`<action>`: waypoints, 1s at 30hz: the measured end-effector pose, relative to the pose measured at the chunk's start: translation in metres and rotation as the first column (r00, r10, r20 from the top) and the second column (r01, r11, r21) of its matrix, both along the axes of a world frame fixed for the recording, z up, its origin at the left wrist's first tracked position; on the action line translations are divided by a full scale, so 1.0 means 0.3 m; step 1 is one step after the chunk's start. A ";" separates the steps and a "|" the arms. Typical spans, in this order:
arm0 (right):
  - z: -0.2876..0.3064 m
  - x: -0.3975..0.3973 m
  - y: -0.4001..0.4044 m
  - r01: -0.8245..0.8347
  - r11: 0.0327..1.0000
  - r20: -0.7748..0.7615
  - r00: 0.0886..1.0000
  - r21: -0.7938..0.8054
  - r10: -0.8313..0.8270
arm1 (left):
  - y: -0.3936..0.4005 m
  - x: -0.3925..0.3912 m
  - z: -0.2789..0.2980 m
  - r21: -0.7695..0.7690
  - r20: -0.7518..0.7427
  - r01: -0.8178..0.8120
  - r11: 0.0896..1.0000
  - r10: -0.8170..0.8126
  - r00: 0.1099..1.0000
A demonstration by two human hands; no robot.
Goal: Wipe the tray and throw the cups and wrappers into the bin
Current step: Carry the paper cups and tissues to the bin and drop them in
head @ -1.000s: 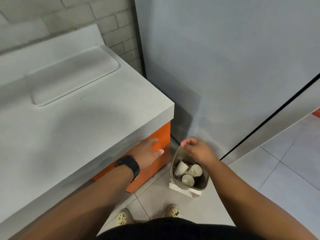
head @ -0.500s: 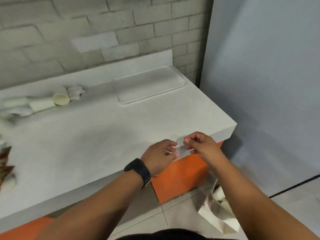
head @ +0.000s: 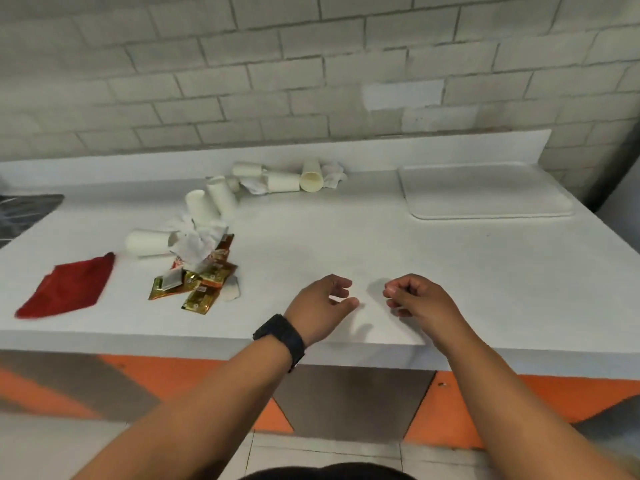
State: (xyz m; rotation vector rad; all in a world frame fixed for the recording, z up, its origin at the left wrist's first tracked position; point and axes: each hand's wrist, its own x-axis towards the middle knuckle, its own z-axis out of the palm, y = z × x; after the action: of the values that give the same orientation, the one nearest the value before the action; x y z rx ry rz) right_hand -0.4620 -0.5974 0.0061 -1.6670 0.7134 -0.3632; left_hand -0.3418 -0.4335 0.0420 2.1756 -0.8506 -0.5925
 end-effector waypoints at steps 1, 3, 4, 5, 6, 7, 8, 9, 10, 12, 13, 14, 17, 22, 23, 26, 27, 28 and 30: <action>-0.003 0.039 0.025 -0.036 0.999 -0.010 0.999 -0.001 0.036 | 0.036 0.026 -0.002 -0.004 -0.002 -0.036 0.999 0.036 0.999; -0.004 0.101 0.061 -0.087 0.996 -0.020 0.996 -0.008 0.087 | 0.090 0.068 -0.006 -0.012 -0.006 -0.103 0.995 0.103 0.995; -0.001 0.115 0.070 -0.099 0.995 -0.022 0.995 -0.007 0.099 | 0.104 0.081 -0.009 -0.015 -0.007 -0.124 0.992 0.124 0.992; 0.003 0.142 0.079 -0.121 0.993 -0.018 0.993 -0.009 0.121 | 0.123 0.101 -0.010 -0.021 -0.009 -0.156 0.988 0.155 0.988; 0.009 0.168 0.083 -0.151 0.989 -0.021 0.988 -0.010 0.150 | 0.140 0.118 -0.014 -0.035 -0.012 -0.189 0.981 0.188 0.982; 0.014 0.188 0.082 -0.172 0.985 -0.022 0.985 -0.015 0.172 | 0.151 0.128 -0.014 -0.049 -0.018 -0.219 0.975 0.218 0.976; 0.020 0.214 0.081 -0.203 0.979 -0.036 0.979 -0.026 0.202 | 0.165 0.139 -0.018 -0.067 -0.030 -0.256 0.964 0.254 0.967; 0.025 0.234 0.080 -0.228 0.973 -0.049 0.973 -0.037 0.226 | 0.176 0.146 -0.023 -0.081 -0.046 -0.289 0.954 0.286 0.957; 0.031 0.249 0.081 -0.252 0.967 -0.058 0.967 -0.045 0.249 | 0.188 0.149 -0.030 -0.093 -0.059 -0.320 0.943 0.315 0.947; 0.039 0.285 0.085 -0.293 0.955 -0.065 0.955 -0.054 0.290 | 0.212 0.159 -0.042 -0.108 -0.083 -0.384 0.917 0.376 0.923; 0.040 0.305 0.088 -0.310 0.949 -0.066 0.950 -0.057 0.306 | 0.223 0.168 -0.047 -0.116 -0.095 -0.416 0.902 0.407 0.908; 0.040 0.318 0.091 -0.329 0.943 -0.072 0.943 -0.059 0.324 | 0.233 0.174 -0.054 -0.124 -0.103 -0.442 0.888 0.432 0.896; 0.015 0.345 0.102 -0.389 0.917 -0.114 0.918 -0.084 0.379 | 0.264 0.190 -0.079 -0.145 -0.115 -0.504 0.852 0.491 0.864; -0.015 0.407 0.157 -0.407 0.909 -0.148 0.908 -0.093 0.391 | 0.352 0.259 -0.105 -0.142 -0.101 -0.565 0.813 0.555 0.825; -0.014 0.441 0.177 -0.407 0.908 -0.146 0.909 -0.098 0.391 | 0.381 0.294 -0.101 -0.137 -0.081 -0.570 0.810 0.565 0.821; -0.013 0.547 0.248 -0.390 0.914 -0.173 0.913 -0.112 0.368 | 0.480 0.421 -0.087 -0.115 -0.017 -0.583 0.804 0.585 0.811; -0.010 0.563 0.263 -0.387 0.913 -0.195 0.913 -0.130 0.359 | 0.501 0.444 -0.079 -0.114 0.000 -0.593 0.797 0.597 0.802; -0.014 0.604 0.296 -0.390 0.908 -0.223 0.909 -0.154 0.353 | 0.541 0.497 -0.076 -0.110 0.017 -0.601 0.791 0.607 0.795; -0.026 0.671 0.357 -0.408 0.887 -0.301 0.892 -0.218 0.336 | 0.609 0.593 -0.077 -0.092 0.053 -0.613 0.784 0.619 0.784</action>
State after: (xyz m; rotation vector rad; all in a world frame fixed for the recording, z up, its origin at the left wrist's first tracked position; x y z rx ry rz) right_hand -0.2607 -0.4905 -0.0018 -2.0977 0.5222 0.0367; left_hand -0.1638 -0.2507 0.0189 2.2471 -0.1453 -0.1360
